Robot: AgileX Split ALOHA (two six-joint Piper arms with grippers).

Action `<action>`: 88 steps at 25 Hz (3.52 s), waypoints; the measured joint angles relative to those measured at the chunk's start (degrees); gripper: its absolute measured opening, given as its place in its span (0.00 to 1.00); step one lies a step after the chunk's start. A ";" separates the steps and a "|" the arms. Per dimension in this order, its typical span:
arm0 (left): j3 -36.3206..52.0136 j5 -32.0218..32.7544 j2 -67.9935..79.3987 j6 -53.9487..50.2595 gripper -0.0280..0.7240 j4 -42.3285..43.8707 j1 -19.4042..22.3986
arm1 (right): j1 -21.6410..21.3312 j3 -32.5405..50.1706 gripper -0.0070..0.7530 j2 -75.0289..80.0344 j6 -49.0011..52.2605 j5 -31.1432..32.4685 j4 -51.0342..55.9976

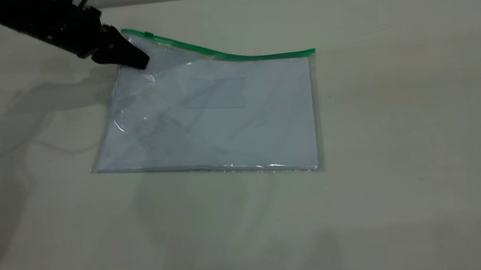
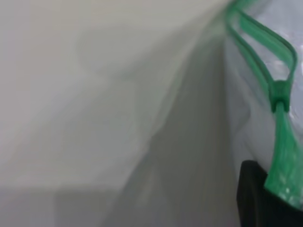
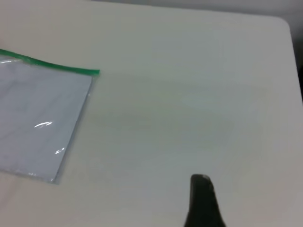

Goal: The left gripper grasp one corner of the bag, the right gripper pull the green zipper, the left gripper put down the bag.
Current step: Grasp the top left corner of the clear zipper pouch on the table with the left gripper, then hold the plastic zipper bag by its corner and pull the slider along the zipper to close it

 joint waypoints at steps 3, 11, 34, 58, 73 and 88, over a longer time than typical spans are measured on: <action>-2.17 5.34 -0.97 5.71 0.11 3.12 -0.03 | 0.00 -2.84 0.73 6.64 -3.90 -2.08 0.00; -11.24 14.45 -1.13 14.05 0.11 6.73 -1.58 | 0.00 -6.88 0.73 29.31 -20.90 -11.87 6.15; -14.00 10.65 -1.13 28.02 0.11 15.18 -16.56 | 17.00 -28.42 0.73 82.93 -87.65 -12.44 72.46; -14.00 9.93 -1.13 30.22 0.11 2.89 -20.25 | 17.07 -28.71 0.69 86.04 -101.46 -9.68 89.49; -14.00 10.04 -1.13 30.22 0.11 2.30 -20.25 | 17.07 -28.71 0.21 86.04 -101.46 -13.04 90.34; -14.00 10.34 -1.08 27.65 0.11 0.82 -20.18 | 17.10 -28.71 0.06 86.04 -99.09 -15.71 90.87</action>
